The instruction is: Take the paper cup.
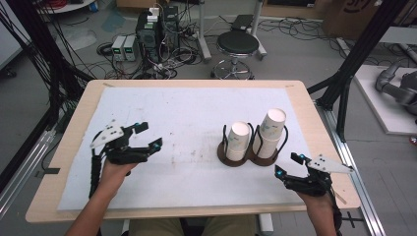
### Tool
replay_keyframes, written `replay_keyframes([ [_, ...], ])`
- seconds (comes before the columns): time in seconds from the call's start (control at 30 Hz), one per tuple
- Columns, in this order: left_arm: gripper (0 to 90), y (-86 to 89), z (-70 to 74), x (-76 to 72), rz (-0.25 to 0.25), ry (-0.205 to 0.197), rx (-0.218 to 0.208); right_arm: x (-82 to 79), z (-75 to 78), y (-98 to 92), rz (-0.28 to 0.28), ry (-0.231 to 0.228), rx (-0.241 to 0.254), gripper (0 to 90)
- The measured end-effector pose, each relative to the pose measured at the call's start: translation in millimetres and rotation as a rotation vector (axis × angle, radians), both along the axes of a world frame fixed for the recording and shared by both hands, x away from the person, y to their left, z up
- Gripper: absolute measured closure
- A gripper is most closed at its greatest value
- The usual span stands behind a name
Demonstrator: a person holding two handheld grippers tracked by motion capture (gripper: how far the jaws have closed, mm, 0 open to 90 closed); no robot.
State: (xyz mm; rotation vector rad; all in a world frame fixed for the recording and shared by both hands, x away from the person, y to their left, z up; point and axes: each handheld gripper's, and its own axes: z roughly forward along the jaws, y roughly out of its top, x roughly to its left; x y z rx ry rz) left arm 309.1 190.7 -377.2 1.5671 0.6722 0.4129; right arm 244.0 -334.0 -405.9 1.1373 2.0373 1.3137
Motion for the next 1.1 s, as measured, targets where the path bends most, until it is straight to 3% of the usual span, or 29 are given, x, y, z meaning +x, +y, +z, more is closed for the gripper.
replay_keyframes([
  [0.03, 17.2, -16.5, 5.3, 5.2, -0.042, -0.005, 0.011, 0.2, -0.3, -0.1, 0.001, 0.002, 0.002, 22.1],
  [0.1, 17.2, -31.9, 10.8, 10.1, -0.077, -0.010, 0.030, 0.0, -0.2, -0.1, 0.002, 0.000, 0.003, 22.1],
  [0.23, 17.2, -59.6, 19.8, 21.0, -0.138, -0.006, 0.055, -1.2, -0.1, -0.1, 0.005, 0.002, 0.000, 22.1],
  [0.27, 17.2, -59.6, 19.8, 21.0, -0.138, -0.006, 0.055, -1.3, -0.1, 0.1, 0.005, 0.002, 0.001, 22.1],
  [0.3, 17.2, -72.7, 23.7, 26.8, -0.166, 0.002, 0.062, -1.6, -0.1, 0.1, 0.006, 0.003, 0.002, 22.1],
  [0.33, 17.2, -72.7, 23.7, 26.8, -0.166, 0.002, 0.062, -1.6, -0.1, -0.3, 0.008, 0.000, 0.002, 22.1],
  [0.37, 17.2, -83.5, 26.2, 31.9, -0.196, 0.014, 0.067, -1.8, 0.0, -0.3, 0.007, 0.000, 0.005, 22.1],
  [0.4, 17.2, -83.5, 26.2, 31.9, -0.196, 0.014, 0.067, -2.1, 0.1, -0.3, 0.006, 0.002, 0.007, 22.1],
  [0.43, 17.2, -97.7, 27.9, 38.7, -0.216, 0.028, 0.081, -2.4, 0.3, -0.6, 0.005, 0.002, 0.006, 22.1],
  [0.67, 17.2, -132.6, 34.0, 55.2, -0.262, 0.053, 0.102, -2.0, -0.6, 0.1, 0.007, 0.006, 0.005, 22.1],
  [0.7, 17.2, -144.2, 35.5, 58.2, -0.284, 0.057, 0.108, -1.9, -0.7, -0.1, 0.006, 0.006, 0.002, 22.1],
  [1.1, 17.2, -199.4, 26.9, 73.1, -0.335, 0.099, 0.199, -3.4, -0.7, -2.1, 0.003, 0.004, 0.012, 22.1],
])
